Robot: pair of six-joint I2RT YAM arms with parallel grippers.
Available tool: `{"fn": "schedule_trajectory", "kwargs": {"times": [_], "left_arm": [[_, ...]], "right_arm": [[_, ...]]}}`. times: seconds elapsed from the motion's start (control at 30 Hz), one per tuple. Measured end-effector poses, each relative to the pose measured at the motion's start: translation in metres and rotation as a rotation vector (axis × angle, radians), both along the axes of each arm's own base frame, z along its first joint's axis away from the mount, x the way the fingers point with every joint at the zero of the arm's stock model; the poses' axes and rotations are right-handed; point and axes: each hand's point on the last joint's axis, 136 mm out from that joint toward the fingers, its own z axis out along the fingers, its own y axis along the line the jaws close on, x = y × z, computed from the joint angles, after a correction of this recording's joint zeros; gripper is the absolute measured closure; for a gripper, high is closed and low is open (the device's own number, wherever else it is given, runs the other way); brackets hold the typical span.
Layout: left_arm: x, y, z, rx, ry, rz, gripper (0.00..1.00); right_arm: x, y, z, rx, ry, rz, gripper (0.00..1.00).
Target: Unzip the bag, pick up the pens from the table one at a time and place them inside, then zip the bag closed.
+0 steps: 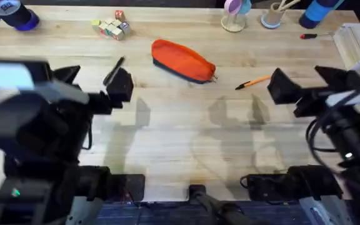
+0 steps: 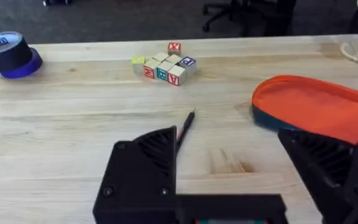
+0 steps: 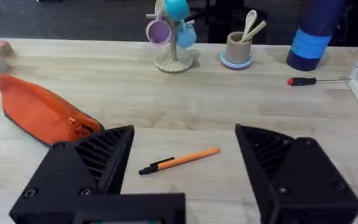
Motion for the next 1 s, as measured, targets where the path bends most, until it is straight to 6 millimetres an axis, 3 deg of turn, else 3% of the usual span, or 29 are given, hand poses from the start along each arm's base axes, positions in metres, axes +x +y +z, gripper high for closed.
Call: {"fn": "schedule_trajectory", "kwargs": {"times": [0.2, 0.5, 0.73, 1.0], "left_arm": [[0.032, -0.003, 0.014, 0.046, 0.131, -0.029, 0.007], [0.09, -0.012, 0.021, 0.168, 0.371, -0.144, 0.008], [0.129, -0.027, 0.019, 0.244, 0.484, -0.303, 0.008], [0.148, -0.055, 0.011, 0.341, 0.466, -0.553, 0.01]], "right_arm": [[0.019, 0.001, 0.022, 0.001, 0.102, 0.005, 0.005], [0.057, 0.017, 0.031, 0.03, 0.221, 0.095, 0.005], [0.074, 0.024, 0.039, 0.044, 0.246, 0.131, 0.005], [0.076, 0.025, 0.039, 0.047, 0.25, 0.139, 0.005]]}}
